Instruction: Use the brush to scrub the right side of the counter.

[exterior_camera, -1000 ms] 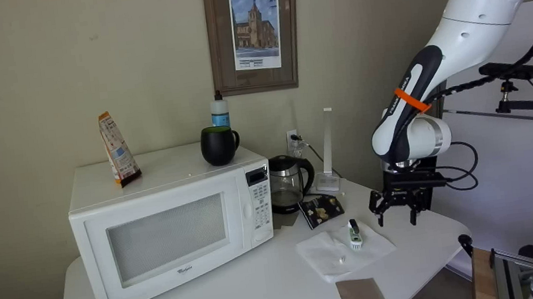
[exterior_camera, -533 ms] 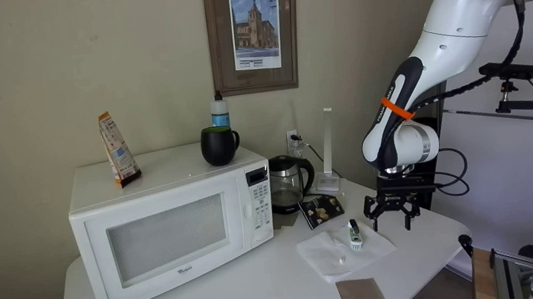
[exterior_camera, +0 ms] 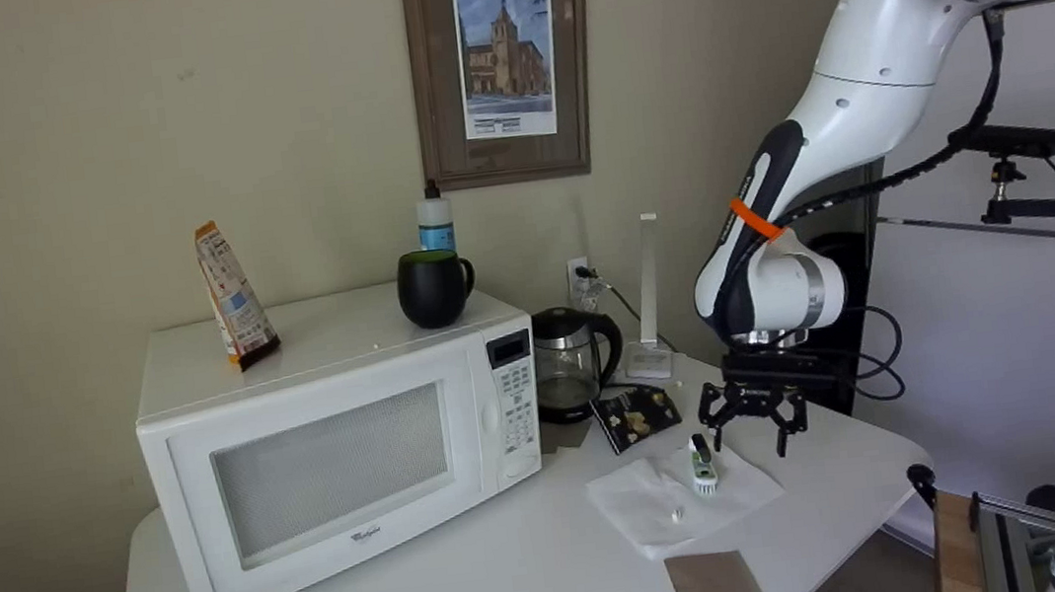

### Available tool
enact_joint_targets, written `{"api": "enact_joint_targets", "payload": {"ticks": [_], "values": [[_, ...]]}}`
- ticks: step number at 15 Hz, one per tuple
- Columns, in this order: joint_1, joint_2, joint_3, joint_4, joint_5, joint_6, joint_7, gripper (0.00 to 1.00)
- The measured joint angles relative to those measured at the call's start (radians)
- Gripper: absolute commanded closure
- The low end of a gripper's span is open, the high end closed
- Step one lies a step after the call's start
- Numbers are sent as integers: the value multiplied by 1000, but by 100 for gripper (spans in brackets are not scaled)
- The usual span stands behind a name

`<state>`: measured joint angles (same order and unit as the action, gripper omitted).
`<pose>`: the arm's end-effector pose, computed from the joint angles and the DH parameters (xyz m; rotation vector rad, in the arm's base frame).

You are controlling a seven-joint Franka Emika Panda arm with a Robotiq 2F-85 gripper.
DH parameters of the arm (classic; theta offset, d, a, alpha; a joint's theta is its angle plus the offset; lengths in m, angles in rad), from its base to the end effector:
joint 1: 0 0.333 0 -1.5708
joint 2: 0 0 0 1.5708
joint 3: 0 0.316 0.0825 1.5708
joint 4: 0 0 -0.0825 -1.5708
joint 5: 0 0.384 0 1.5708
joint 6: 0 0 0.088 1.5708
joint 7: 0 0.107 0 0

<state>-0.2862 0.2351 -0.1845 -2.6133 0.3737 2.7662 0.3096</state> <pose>0.3655 -0.2092 0.1650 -2.5796 1.6353 0.0963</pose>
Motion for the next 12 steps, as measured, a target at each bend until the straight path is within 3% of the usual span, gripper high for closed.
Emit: {"api": "enact_joint_targets", "payload": {"ticks": [3, 12], "values": [[-3, 70, 51, 69, 84, 40, -1, 0], [-54, 282, 88, 249, 90, 129, -75, 0]]}}
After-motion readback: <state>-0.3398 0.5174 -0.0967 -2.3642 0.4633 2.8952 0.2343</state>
